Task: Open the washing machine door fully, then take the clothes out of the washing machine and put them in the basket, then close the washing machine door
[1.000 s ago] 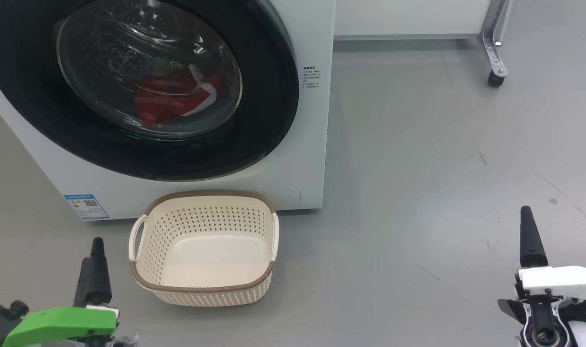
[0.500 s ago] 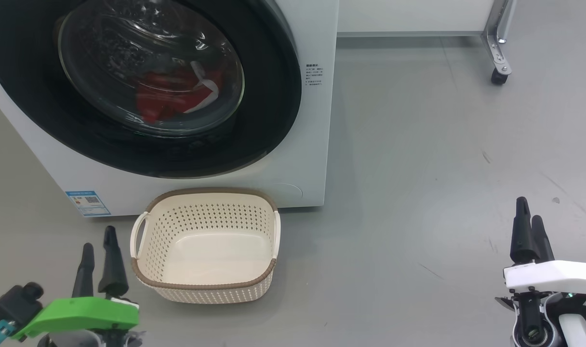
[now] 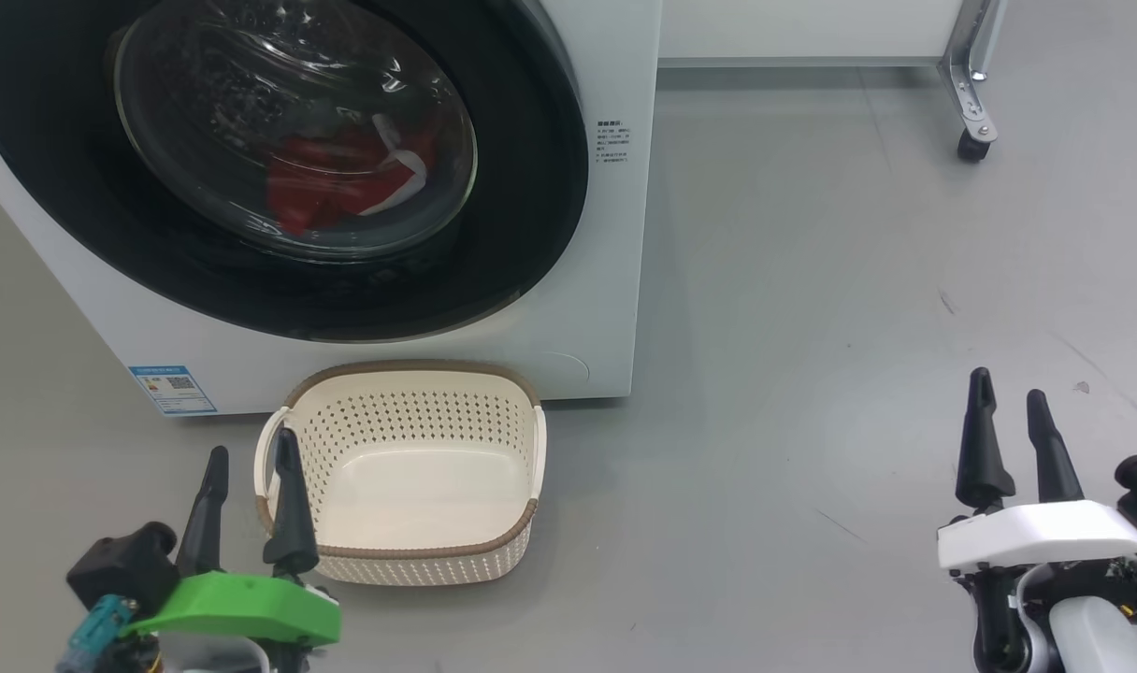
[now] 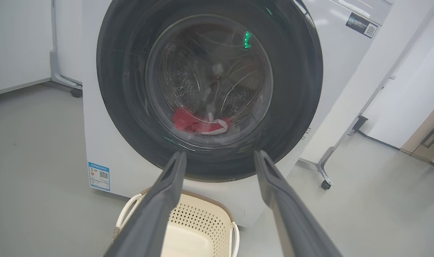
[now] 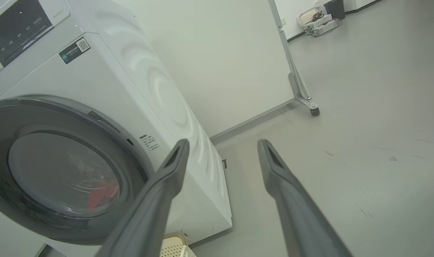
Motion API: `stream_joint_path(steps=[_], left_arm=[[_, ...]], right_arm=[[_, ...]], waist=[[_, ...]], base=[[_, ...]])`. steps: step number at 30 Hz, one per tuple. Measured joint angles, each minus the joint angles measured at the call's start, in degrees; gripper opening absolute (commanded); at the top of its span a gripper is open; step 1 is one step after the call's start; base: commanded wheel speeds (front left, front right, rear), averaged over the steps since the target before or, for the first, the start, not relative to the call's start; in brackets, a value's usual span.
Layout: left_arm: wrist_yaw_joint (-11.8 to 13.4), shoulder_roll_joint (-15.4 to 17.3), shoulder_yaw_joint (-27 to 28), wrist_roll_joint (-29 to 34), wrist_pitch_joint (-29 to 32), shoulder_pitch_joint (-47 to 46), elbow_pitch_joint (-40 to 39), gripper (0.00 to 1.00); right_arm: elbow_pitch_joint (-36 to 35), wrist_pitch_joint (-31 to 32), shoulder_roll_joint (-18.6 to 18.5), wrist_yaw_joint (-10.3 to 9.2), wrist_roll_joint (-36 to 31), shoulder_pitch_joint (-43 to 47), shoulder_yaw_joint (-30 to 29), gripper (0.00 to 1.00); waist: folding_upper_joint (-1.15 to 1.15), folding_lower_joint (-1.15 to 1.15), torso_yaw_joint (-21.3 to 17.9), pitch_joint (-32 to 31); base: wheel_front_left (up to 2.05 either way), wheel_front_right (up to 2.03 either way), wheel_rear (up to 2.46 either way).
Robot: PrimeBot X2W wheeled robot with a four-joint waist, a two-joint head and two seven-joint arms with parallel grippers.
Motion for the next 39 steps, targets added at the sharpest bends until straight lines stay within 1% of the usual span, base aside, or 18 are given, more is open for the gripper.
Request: stream_joint_path(steps=[9, 10, 12, 13, 18, 21, 23, 26, 27, 32, 39], left_arm=[[2.29, -0.02, -3.33, 11.28, -1.72, 0.01, 0.26, 1.0], [2.45, -0.02, -3.7, 12.78, -1.75, 0.01, 0.45, 1.0], [2.98, -0.02, -4.56, 15.35, -2.23, 0.02, 0.94, 1.0], [3.18, -0.02, -4.87, 16.59, -2.27, 0.02, 1.2, 1.0], [4.36, -0.03, -6.28, 19.67, -2.96, 0.09, 2.97, 1.0], [4.68, -0.07, -7.42, 20.38, -3.38, 0.2, 4.32, 1.0], [4.91, -0.08, -7.82, 19.06, -3.45, 0.47, 5.38, 1.0], [4.91, -0.08, -8.23, 18.72, -3.48, 0.68, 6.37, 1.0], [4.92, -0.08, -8.47, 18.72, -3.48, 0.69, 6.79, 1.0], [5.21, -0.08, -8.93, 17.82, -3.48, 0.71, 9.13, 1.0], [5.41, -0.08, -9.05, 16.88, -3.48, 0.67, 10.38, 1.0]], right_arm=[[0.05, -1.57, 0.27, -1.58, -7.79, 0.01, 1.21, 1.0], [0.1, -1.75, 0.34, -2.0, -8.62, 0.01, 1.34, 1.0], [0.45, -2.01, 0.41, -2.07, -9.96, 0.01, 1.74, 1.0], [0.6, -2.08, 0.47, -2.56, -10.68, 0.01, 1.94, 1.0], [1.29, -3.01, 0.63, -3.45, -14.71, 0.01, 2.93, 1.0], [2.19, -3.07, 0.63, -3.53, -16.5, 0.01, 3.57, 1.0], [3.24, -2.97, 0.62, -3.97, -17.02, 0.03, 4.12, 1.0], [4.3, -2.57, 0.6, -4.05, -17.69, 0.07, 4.42, 1.0], [4.81, -2.1, 0.6, -4.39, -17.69, 0.08, 4.48, 1.0], [6.24, -0.94, 0.59, -4.42, -17.7, 0.19, 5.37, 1.0], [7.21, -0.36, 0.57, -4.42, -18.2, 0.19, 6.08, 1.0]], waist=[[0.0, 0.0, -0.06, 0.07], [0.0, 0.0, -0.06, 0.07], [0.0, 0.0, -0.05, 0.03], [0.0, 0.0, -0.05, -0.01], [0.0, 0.0, -0.03, -0.26], [0.0, 0.0, -0.03, -0.41], [0.0, 0.0, -0.04, -0.52], [0.0, 0.0, -0.05, -0.63], [0.0, 0.0, -0.06, -0.69], [0.0, 0.0, -0.08, -0.93], [0.0, 0.0, -0.06, -1.19]], base=[[0.0, 0.0, 0.0], [0.0, 0.0, 0.0], [0.0, 0.0, 0.0], [0.0, 0.0, 0.0], [0.0, 0.0, 0.0], [0.0, 0.0, 0.0], [0.0, 0.0, 0.0], [0.0, 0.0, 0.0], [0.0, 0.0, 0.0], [0.0, 0.0, 0.0], [0.0, 0.0, 0.0]])
